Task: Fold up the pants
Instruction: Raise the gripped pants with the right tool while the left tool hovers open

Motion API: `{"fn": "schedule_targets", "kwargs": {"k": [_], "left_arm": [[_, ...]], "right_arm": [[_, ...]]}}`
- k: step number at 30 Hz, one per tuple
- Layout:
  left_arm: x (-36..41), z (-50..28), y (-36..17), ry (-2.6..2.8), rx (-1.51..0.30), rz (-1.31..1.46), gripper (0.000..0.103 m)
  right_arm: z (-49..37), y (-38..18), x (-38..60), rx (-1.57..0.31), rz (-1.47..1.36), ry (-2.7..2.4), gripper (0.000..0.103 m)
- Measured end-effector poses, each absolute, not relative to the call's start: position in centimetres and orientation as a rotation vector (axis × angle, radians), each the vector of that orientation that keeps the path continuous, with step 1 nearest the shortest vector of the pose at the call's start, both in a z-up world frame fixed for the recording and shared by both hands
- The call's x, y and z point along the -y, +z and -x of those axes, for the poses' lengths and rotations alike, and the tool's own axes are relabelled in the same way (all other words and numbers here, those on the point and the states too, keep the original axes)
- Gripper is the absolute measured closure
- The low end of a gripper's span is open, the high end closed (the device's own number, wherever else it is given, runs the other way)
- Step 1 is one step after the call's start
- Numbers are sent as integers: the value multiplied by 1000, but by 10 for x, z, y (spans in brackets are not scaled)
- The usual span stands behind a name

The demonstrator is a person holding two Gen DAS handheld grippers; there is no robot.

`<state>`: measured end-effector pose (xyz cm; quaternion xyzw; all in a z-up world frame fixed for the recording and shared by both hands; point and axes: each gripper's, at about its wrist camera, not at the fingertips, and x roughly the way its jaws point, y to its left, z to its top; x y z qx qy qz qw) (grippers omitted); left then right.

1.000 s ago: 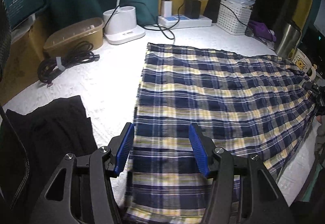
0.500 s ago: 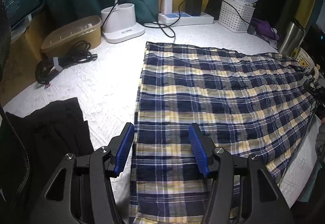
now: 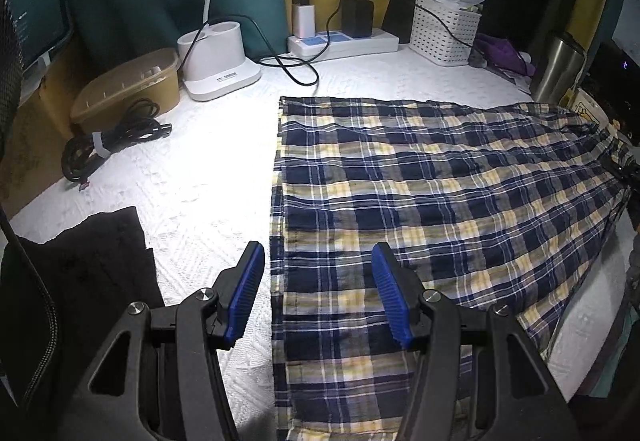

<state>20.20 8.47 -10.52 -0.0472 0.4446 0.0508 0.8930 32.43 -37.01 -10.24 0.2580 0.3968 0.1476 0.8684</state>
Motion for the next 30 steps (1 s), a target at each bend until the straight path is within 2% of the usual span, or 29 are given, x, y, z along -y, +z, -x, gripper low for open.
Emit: {"fn": "schedule_targets", "kwargs": {"k": [30], "left_arm": [[-137, -171, -79, 72, -770, 113, 47]], "right_arm": [[-293, -18, 257, -725, -288, 402, 87]]}}
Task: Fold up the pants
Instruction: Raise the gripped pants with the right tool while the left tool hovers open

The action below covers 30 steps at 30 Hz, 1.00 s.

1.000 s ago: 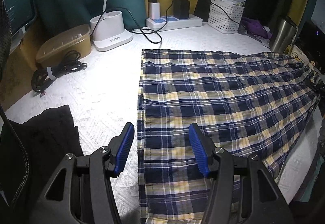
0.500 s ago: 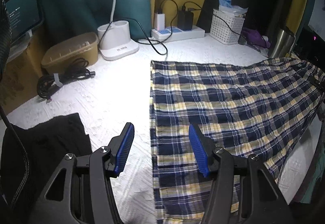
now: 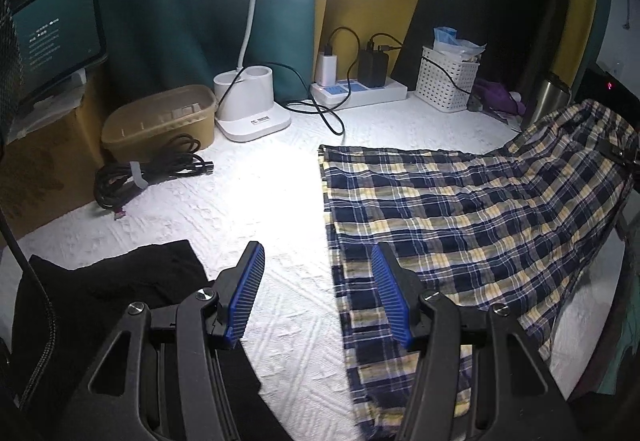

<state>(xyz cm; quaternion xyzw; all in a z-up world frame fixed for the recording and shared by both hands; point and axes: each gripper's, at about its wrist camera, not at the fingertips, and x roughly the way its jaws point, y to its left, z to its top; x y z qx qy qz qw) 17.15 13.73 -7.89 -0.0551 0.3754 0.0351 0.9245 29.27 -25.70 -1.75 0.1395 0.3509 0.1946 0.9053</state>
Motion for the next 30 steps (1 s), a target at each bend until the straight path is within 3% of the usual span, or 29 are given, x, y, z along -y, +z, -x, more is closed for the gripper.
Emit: {"fn": "schedule_targets", "kwargs": {"k": [20, 30], "left_arm": [[-187, -147, -77, 62, -732, 146, 47], [-204, -137, -85, 61, -735, 189, 47]], "right_arm": [[-280, -19, 140, -775, -150, 521, 87], [-274, -45, 63, -847, -60, 624, 87]]}}
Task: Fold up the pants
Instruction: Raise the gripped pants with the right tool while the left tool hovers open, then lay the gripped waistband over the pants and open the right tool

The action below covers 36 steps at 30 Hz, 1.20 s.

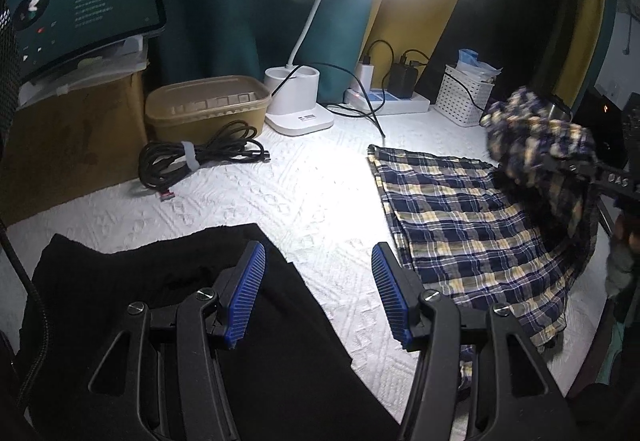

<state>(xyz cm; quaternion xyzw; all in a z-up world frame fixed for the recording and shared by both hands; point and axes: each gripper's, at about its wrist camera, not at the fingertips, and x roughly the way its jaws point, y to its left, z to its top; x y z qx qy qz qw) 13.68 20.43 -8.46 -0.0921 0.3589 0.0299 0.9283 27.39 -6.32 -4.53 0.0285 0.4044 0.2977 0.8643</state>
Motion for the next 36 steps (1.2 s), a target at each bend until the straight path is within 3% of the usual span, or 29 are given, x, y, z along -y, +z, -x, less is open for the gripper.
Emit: {"fn": "schedule_targets", "kwargs": {"k": [20, 22, 23, 24, 26, 36], "left_arm": [[-229, -115, -88, 88, -746, 222, 47], [-227, -113, -87, 88, -744, 220, 47], [-226, -112, -86, 88, -744, 218, 47], [-225, -112, -86, 89, -745, 217, 47], [-222, -111, -85, 89, -745, 213, 47], [-199, -113, -77, 93, -746, 176, 47]], "right_arm": [[-252, -107, -30, -968, 176, 628, 86], [-248, -108, -31, -973, 189, 638, 80], [-246, -109, -33, -980, 188, 657, 68], [-243, -109, -34, -985, 181, 680, 47], [-236, -108, -38, -981, 172, 728, 34], [-220, -97, -23, -945, 148, 791, 34]]}}
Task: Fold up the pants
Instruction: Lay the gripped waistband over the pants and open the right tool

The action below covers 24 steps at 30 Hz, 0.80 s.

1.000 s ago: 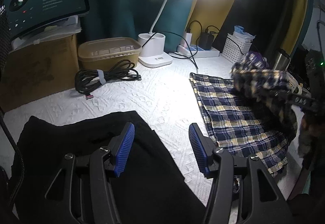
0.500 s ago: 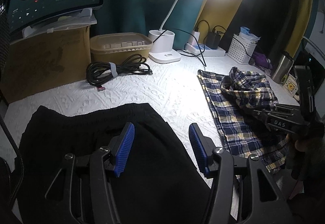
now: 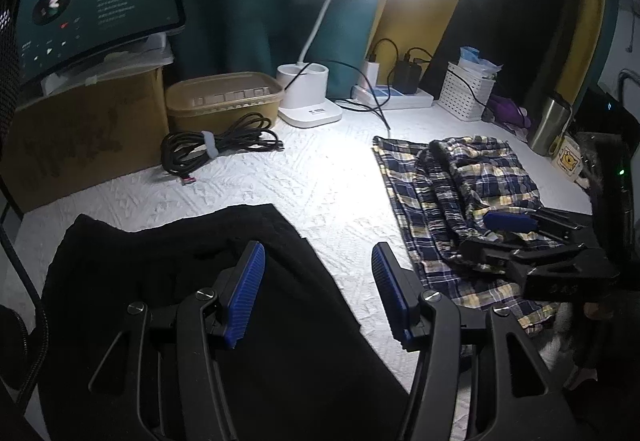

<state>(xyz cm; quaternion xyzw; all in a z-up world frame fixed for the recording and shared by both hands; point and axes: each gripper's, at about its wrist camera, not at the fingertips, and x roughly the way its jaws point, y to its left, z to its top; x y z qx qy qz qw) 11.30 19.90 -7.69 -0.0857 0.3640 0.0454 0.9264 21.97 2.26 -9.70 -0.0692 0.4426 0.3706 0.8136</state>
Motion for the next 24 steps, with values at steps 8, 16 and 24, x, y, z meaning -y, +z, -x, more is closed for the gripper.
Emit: {"fn": "schedule_targets", "kwargs": {"k": [8, 16, 24], "left_arm": [[-155, -139, -68, 28, -751, 117, 47], [-104, -177, -81, -58, -797, 77, 47], [-76, -202, -97, -109, -838, 54, 48]], "right_arm": [[-237, -83, 47, -895, 57, 679, 34], [-255, -106, 126, -932, -37, 559, 34], [-266, -125, 173, -960, -93, 523, 34]]}}
